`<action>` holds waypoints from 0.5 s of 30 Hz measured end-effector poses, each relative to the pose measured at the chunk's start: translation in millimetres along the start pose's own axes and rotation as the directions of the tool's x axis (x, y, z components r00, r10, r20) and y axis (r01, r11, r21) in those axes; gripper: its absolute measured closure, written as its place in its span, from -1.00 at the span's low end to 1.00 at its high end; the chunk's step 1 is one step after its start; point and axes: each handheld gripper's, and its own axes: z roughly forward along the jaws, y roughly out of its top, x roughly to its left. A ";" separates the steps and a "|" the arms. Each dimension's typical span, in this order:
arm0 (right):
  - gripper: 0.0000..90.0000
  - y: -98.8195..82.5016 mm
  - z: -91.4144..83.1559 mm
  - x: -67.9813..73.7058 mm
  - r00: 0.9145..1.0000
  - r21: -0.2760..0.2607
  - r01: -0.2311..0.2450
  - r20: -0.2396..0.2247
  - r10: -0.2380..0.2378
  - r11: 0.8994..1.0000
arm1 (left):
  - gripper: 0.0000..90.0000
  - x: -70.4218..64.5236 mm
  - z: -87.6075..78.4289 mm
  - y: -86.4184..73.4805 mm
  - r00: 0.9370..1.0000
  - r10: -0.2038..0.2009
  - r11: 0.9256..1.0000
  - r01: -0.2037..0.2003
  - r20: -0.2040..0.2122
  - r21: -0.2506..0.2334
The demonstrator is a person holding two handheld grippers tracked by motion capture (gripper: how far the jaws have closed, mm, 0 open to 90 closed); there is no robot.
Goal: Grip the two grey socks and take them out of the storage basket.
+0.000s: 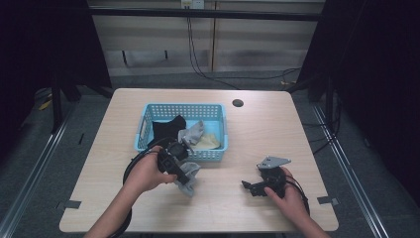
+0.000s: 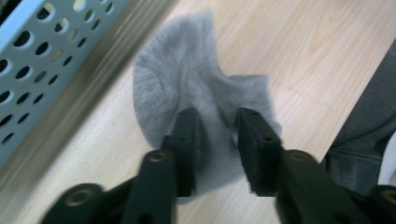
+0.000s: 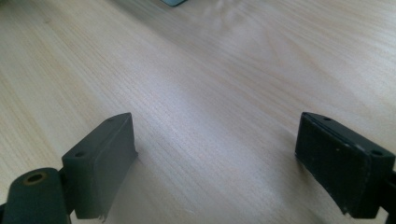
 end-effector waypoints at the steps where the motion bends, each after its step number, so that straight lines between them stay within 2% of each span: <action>1: -0.74 0.0 0.0 -0.1 1.000 0.000 0.002 0.000 -0.002 1.000 | 0.37 -0.2 -1.2 0.2 1.000 -0.001 1.000 0.001 -0.002 -0.004; 2: -0.74 0.0 0.1 -0.2 1.000 -0.001 0.002 -0.002 -0.002 1.000 | 0.26 -0.2 -4.6 0.6 1.000 -0.002 1.000 0.002 -0.006 -0.021; 3: -0.74 0.0 0.1 -0.2 1.000 -0.001 0.002 -0.002 -0.002 1.000 | 0.23 -0.2 -4.6 0.6 1.000 -0.002 1.000 0.002 -0.006 -0.021; 9: -0.74 0.0 0.1 -0.2 1.000 -0.001 0.002 0.000 -0.002 1.000 | 0.13 3.8 -16.1 5.3 0.999 -0.030 0.999 0.029 -0.017 -0.036; 15: -0.74 0.0 0.1 -0.1 1.000 0.000 0.002 -0.001 -0.002 1.000 | 0.05 9.1 -27.9 16.7 0.998 -0.049 0.997 0.047 -0.034 -0.056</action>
